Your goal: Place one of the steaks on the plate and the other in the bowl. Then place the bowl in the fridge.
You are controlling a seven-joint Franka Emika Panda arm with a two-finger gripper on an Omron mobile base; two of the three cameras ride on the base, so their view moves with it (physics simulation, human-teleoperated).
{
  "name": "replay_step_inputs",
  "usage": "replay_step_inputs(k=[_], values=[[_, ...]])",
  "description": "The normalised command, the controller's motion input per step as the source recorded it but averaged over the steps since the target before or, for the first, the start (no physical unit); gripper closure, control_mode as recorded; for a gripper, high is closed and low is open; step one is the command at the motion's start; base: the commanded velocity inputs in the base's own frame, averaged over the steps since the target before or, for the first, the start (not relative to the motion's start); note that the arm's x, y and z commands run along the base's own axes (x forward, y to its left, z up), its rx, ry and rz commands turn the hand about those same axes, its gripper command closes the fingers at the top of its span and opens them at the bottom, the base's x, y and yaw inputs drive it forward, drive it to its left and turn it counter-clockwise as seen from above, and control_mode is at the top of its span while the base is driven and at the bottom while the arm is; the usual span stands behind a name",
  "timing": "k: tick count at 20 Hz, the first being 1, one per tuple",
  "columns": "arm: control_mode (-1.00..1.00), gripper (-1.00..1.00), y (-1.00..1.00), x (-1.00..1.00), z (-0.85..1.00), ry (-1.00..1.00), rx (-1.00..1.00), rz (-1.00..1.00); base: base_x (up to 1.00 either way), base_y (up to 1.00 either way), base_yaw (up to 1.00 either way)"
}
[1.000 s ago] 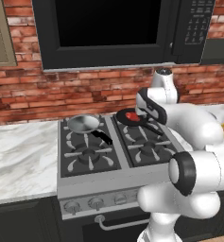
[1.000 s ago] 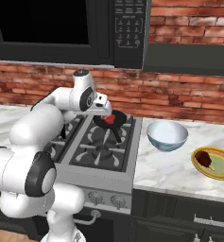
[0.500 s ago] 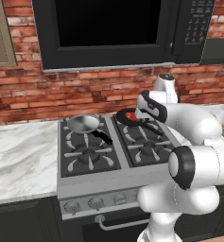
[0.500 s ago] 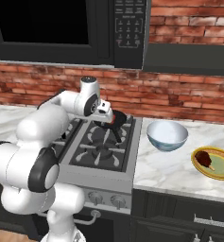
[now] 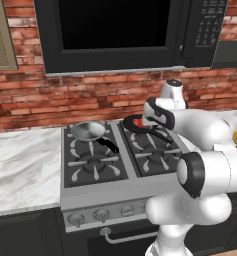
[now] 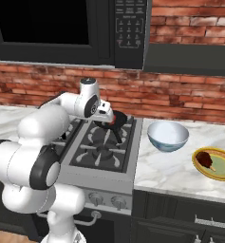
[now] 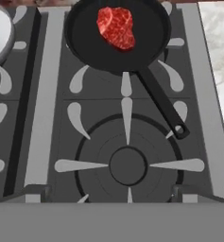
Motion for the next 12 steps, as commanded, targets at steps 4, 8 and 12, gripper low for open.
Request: replay_step_inputs(k=[4, 8, 12], values=[[-1.00, -1.00, 0.03, 0.36, -0.03, 0.01, -0.04, 0.00, 0.00, 0.00, 0.00], [-1.00, -1.00, 0.00, 0.37, 0.00, 0.02, -0.01, 0.00, 0.00, 0.00, 0.00], [-1.00, -1.00, 0.00, 0.35, -0.04, 0.02, 0.00, 0.00, 0.00, 0.00, 0.00]])
